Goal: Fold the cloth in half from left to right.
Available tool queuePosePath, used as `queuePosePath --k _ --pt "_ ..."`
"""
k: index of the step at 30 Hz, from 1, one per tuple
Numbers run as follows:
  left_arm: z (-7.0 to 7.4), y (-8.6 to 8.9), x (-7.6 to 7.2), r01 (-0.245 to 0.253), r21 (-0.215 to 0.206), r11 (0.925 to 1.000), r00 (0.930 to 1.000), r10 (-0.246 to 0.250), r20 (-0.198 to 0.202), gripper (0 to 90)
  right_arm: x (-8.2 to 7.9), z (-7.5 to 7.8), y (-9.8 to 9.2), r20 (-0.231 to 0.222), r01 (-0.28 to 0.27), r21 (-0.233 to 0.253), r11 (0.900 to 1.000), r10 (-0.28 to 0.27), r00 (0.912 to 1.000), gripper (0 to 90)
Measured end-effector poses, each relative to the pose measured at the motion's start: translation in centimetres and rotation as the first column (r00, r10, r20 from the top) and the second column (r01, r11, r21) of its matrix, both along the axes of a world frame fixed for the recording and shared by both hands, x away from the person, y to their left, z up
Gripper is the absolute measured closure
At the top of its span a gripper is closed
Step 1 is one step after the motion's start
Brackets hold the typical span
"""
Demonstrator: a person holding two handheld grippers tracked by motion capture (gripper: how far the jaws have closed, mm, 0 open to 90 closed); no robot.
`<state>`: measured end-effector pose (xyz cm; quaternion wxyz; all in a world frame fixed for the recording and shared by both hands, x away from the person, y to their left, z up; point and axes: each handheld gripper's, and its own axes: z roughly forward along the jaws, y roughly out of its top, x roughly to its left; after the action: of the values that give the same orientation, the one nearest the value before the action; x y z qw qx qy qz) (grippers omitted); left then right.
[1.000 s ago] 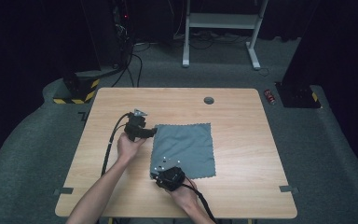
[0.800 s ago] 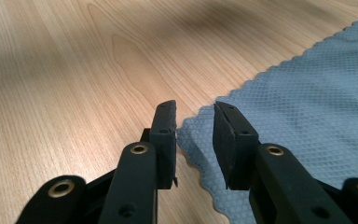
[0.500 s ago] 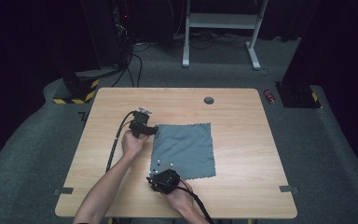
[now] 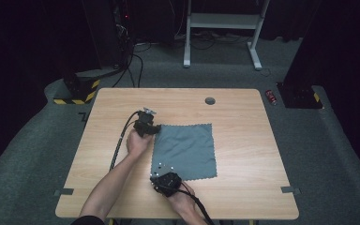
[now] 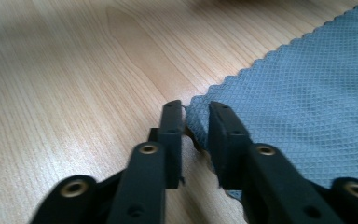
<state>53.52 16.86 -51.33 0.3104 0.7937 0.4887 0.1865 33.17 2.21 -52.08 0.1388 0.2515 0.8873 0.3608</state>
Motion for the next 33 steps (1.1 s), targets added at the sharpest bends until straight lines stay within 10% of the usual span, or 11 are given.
queuePosePath --k 10,33 --pt "0.3 -1.0 0.0 0.060 0.017 0.9980 0.9979 -0.060 -0.022 88.1 0.1 0.0 -0.1 0.009 0.022 -0.008 1.000 -0.022 0.9997 89.0" --pt "2.0 0.3 0.0 0.084 -0.133 0.9875 0.9949 -0.091 -0.045 89.9 -0.4 1.5 -1.5 -0.006 0.028 0.089 0.996 -0.027 0.9996 90.0"
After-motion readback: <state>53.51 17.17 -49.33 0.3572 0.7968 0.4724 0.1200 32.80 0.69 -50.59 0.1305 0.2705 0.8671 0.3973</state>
